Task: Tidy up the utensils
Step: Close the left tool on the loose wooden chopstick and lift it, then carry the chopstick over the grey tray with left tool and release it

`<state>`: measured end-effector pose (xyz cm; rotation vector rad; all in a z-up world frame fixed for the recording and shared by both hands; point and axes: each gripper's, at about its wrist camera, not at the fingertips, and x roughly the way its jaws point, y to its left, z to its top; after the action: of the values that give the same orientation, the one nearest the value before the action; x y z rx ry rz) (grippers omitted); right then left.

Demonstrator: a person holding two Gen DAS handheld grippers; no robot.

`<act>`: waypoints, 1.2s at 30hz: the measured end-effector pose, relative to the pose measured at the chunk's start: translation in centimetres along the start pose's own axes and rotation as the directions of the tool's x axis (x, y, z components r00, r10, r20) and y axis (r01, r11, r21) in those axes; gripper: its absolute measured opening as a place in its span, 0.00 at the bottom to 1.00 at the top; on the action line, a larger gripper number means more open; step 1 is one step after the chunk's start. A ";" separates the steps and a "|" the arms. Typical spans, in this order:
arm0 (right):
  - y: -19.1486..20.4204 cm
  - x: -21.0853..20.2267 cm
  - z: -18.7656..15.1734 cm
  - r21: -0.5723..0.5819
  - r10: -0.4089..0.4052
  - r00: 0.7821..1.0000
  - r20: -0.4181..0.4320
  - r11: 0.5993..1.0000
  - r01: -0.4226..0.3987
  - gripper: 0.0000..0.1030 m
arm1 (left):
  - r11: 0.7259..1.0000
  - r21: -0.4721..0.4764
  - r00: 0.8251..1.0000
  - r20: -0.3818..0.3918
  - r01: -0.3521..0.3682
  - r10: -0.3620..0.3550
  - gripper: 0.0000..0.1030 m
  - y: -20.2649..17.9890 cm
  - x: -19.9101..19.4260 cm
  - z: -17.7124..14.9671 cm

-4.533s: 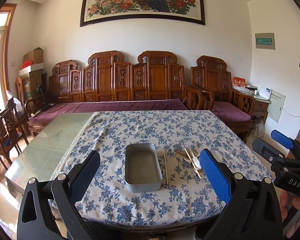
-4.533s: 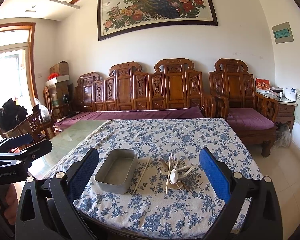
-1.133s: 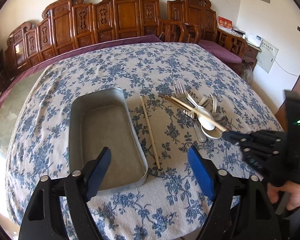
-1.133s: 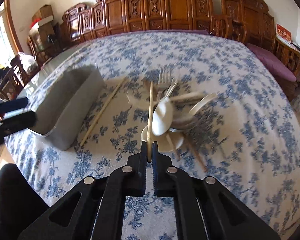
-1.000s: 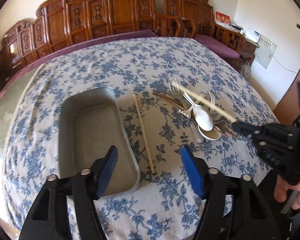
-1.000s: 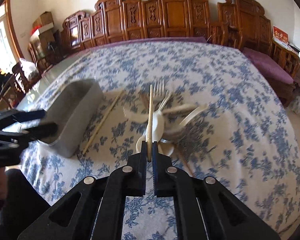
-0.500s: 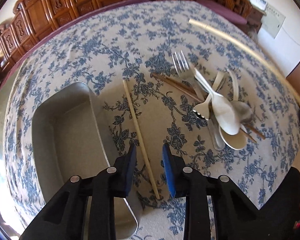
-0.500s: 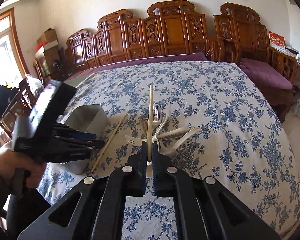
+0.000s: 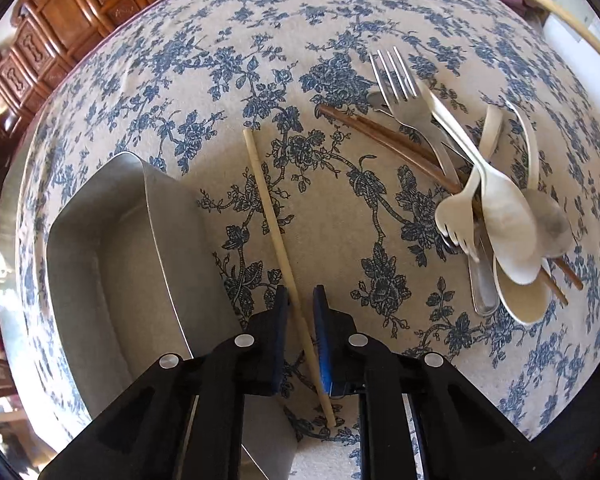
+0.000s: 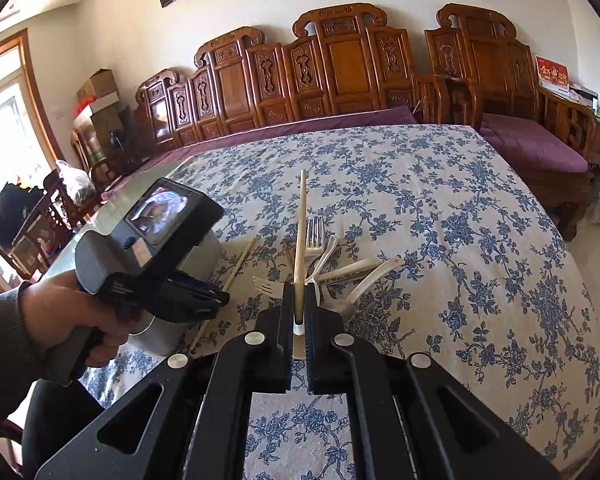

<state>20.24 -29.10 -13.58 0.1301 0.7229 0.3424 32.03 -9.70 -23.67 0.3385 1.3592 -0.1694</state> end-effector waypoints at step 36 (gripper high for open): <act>3.5 -0.6 0.7 -0.038 -0.015 1.000 0.009 0.999 0.015 0.06 | 0.979 -0.081 0.957 0.242 0.187 -0.162 0.04 5.2 -8.9 -4.1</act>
<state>19.40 -26.02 -11.84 0.0898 0.7082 0.3413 27.95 -4.15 -14.97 0.1061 1.1571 -0.2765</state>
